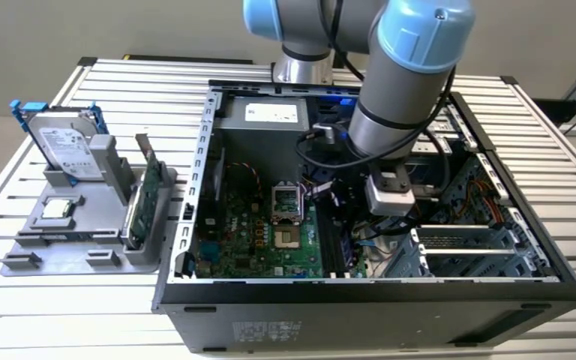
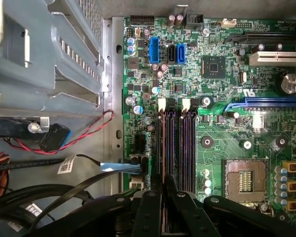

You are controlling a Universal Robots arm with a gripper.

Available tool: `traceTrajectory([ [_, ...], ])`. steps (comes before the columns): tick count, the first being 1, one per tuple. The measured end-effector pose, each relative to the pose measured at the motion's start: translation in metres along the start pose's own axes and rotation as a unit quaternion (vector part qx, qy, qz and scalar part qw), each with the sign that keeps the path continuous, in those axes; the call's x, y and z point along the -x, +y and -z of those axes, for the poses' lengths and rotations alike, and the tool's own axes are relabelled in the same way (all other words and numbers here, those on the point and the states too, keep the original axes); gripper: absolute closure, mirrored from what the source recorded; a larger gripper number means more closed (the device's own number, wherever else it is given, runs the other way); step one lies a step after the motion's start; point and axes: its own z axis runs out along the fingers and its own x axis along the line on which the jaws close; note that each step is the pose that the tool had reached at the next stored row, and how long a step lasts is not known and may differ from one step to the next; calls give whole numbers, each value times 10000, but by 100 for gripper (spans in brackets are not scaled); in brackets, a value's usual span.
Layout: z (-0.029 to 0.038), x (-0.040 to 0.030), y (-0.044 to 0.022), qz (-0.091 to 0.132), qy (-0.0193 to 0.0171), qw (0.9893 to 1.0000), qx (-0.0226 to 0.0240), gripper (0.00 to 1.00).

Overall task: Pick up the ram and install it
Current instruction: 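Insert the ram into the slot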

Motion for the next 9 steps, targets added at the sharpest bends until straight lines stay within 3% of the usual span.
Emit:
traceTrajectory([
  [9, -34, -1, -3, -14, -1, 10000, 0, 100],
])
